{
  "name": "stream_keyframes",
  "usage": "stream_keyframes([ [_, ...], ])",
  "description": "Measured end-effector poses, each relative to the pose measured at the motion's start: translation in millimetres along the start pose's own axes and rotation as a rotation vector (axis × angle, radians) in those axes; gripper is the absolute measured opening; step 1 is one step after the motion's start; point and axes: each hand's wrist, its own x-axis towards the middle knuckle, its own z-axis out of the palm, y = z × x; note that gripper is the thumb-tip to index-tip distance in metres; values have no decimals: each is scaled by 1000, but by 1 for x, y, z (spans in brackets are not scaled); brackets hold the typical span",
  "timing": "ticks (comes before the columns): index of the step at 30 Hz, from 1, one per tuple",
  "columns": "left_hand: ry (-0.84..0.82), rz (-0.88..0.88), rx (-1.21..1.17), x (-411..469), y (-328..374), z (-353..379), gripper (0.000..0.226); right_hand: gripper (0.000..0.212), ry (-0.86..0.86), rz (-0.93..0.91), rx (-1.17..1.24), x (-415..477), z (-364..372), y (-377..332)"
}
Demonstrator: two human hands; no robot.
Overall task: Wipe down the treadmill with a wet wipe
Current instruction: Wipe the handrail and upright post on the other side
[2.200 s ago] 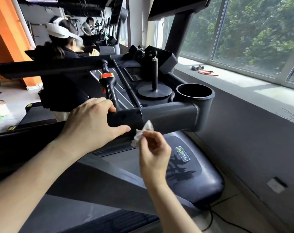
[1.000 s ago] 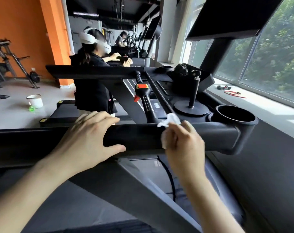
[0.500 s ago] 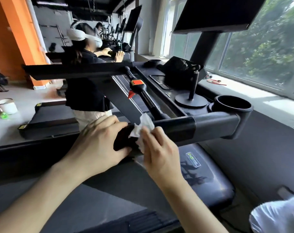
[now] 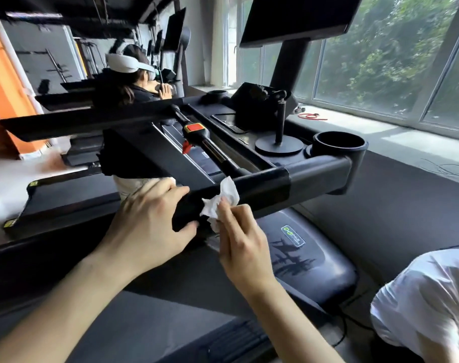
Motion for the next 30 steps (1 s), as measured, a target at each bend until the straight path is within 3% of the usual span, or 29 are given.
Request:
stream_keyframes([
  [3, 17, 10, -7, -1, -1, 1, 62, 36, 172, 47, -43, 13, -19, 43],
  [6, 13, 10, 2, -1, -1, 1, 64, 13, 401, 295, -91, 27, -31, 72],
  [8, 9, 12, 15, -1, -1, 1, 66, 16, 484, 397, -69, 25, -22, 62],
  [10, 16, 21, 26, -2, -1, 2, 66, 13, 441, 367, 42, 11, -3, 29],
  [12, 29, 25, 19, -1, -1, 3, 65, 11, 242, 255, 152, -9, 16, -6],
  [14, 38, 27, 17, 0, -1, 3, 64, 12, 80, 131, 190, -20, 19, -12],
  [15, 38, 33, 22, 0, -2, 4, 64, 13, 83, 124, 180, -16, 15, -2],
  [17, 36, 45, 25, 1, -2, 5, 67, 13, 235, 229, 145, -1, 2, 26],
  [20, 41, 34, 10, 2, -1, 3, 69, 9, 521, 564, 122, 25, -17, 70],
  [22, 35, 34, 29, 2, 0, 3, 70, 7, 606, 715, 129, 31, -16, 76],
  [25, 36, 51, 69, 2, 1, 3, 69, 19, 548, 599, 176, 20, 3, 39],
  [28, 54, 55, 82, 0, 2, 4, 69, 12, 240, 296, 224, -12, 23, -6],
  [30, 60, 51, 76, -1, 3, 3, 71, 8, 144, 196, 155, -19, 20, 3],
])
